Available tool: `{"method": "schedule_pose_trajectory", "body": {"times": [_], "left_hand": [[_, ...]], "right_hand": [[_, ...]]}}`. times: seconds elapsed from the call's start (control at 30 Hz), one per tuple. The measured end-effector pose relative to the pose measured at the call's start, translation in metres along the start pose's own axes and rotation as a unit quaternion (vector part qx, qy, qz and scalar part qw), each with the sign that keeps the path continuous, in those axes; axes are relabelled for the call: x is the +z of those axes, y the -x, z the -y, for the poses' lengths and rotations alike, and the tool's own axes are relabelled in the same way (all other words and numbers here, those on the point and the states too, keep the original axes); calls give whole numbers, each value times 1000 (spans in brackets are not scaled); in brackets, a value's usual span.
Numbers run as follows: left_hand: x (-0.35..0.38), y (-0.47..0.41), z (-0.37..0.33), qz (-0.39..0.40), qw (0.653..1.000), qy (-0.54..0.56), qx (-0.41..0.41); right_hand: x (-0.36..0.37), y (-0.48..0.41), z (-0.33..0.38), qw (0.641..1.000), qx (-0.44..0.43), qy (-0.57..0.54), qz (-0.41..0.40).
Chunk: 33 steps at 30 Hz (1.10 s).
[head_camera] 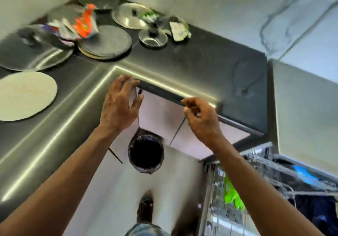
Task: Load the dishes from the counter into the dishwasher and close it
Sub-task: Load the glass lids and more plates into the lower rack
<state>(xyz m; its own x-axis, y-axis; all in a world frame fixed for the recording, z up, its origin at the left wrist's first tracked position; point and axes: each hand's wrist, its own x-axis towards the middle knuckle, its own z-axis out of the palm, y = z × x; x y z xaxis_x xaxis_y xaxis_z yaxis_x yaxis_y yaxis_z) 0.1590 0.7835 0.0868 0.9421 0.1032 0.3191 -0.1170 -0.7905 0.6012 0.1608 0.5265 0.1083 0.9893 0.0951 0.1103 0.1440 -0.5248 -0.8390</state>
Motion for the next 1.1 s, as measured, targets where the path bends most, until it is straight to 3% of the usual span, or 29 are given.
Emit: {"method": "schedule_pose_trajectory", "body": {"times": [0.23, 0.5, 0.6, 0.8, 0.97, 1.1], "left_hand": [[-41, -21, 53, 0, 994, -40, -103], [-4, -53, 100, 118, 961, -81, -236], [24, -59, 119, 152, 941, -183, -238], [53, -69, 130, 107, 928, -283, -215], [58, -69, 132, 85, 926, -295, -218], [59, -71, 133, 81, 923, -309, -213]], "right_hand": [[48, -71, 55, 992, -40, 7, 117], [65, -144, 50, 981, -41, 28, 190], [62, -181, 30, 975, -56, 50, 207], [76, -265, -16, 962, -92, 101, 234], [116, -323, -39, 968, -82, 115, 208], [139, -373, -42, 980, -110, 143, 90]]}}
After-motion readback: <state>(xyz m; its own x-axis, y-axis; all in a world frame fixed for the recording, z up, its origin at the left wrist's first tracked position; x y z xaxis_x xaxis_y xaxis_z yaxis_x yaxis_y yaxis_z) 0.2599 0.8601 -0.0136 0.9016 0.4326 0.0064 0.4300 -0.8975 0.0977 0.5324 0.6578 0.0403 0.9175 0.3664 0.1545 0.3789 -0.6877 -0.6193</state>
